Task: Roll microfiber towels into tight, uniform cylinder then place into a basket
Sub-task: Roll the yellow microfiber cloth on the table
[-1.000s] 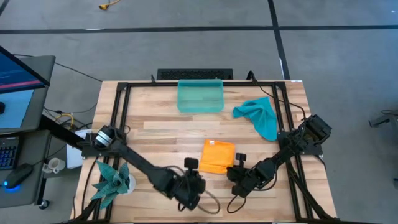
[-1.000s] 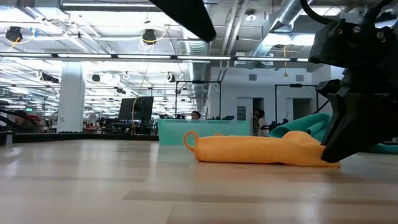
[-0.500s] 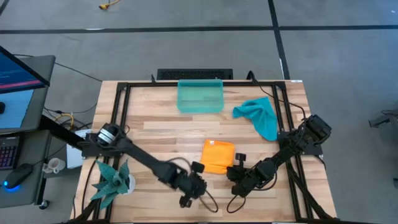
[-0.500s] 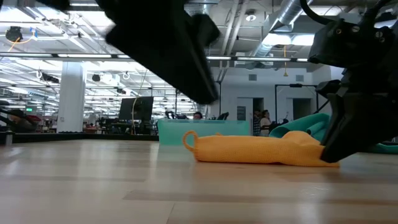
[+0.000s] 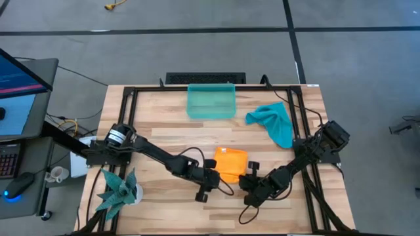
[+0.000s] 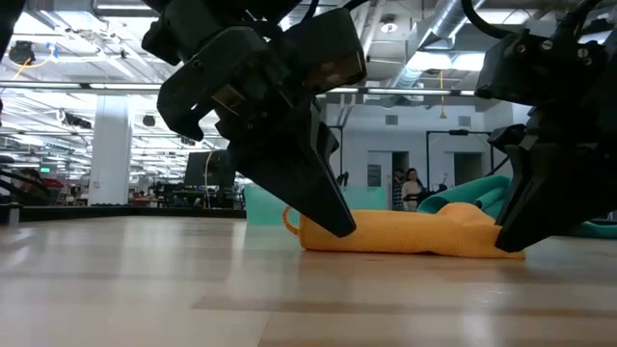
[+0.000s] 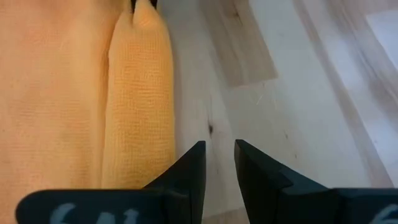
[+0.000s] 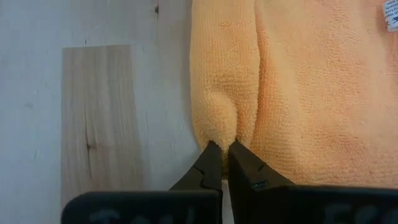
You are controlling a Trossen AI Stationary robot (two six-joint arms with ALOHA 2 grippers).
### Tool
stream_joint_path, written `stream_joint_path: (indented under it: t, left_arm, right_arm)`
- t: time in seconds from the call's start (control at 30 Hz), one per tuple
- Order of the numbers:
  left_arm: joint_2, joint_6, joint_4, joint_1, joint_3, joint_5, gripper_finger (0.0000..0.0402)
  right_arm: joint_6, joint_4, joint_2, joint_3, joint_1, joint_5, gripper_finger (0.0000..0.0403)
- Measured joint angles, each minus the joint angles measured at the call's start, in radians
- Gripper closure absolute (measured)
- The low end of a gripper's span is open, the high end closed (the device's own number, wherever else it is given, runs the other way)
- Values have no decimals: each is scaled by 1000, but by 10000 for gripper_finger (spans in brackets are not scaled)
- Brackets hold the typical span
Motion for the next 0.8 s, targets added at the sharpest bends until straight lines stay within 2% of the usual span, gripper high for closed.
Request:
stream_joint_path:
  t: [0.27,0.53,0.8]
  left_arm:
    - [0,0,-19,-6,0,1,325]
    - [0,-34,-177,-9,30,-15,325]
    - [0,-36,-99,-19,31,-37,325]
  right_arm:
    - [67,9,-16,0,-2,-34,386]
    - [190,-3,-110,-6,-9,-127,388]
    - [307,6,-119,-4,-41,-137,389]
